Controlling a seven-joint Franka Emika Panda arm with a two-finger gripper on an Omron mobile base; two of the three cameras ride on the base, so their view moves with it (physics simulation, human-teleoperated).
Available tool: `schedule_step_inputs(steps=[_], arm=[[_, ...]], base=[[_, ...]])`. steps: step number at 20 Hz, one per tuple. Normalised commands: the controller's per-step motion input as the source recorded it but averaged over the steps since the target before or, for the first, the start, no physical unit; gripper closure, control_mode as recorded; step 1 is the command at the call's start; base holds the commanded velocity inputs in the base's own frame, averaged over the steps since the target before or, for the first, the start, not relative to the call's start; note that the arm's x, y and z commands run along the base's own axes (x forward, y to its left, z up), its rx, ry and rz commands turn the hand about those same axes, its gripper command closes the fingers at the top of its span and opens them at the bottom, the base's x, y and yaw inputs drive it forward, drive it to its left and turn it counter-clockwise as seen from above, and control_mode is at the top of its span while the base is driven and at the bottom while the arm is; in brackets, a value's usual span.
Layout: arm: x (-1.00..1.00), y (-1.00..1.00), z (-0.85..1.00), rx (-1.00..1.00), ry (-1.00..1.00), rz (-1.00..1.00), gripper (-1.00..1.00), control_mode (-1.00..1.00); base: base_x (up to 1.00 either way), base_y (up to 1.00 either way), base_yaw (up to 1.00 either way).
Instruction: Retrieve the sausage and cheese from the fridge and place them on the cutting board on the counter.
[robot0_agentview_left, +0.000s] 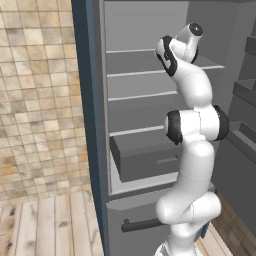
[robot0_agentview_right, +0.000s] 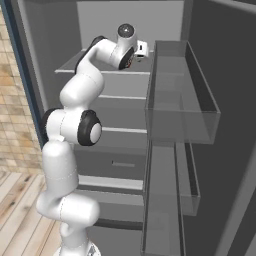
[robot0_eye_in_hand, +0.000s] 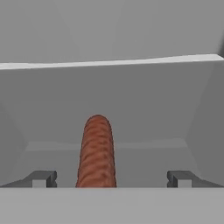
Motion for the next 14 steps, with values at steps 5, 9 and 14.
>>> schedule_step_inputs(steps=[5, 9, 14], arm=[[0.01, 0.00, -0.15, 0.00, 0.00, 0.00, -1.00, -1.00], [0.02, 0.00, -0.15, 0.00, 0.00, 0.00, -1.00, -1.00], [0.12, 0.00, -0.10, 0.00, 0.00, 0.00, -1.00, -1.00]], base=[[0.00, 0.00, 0.00], [0.00, 0.00, 0.00], [0.00, 0.00, 0.00]])
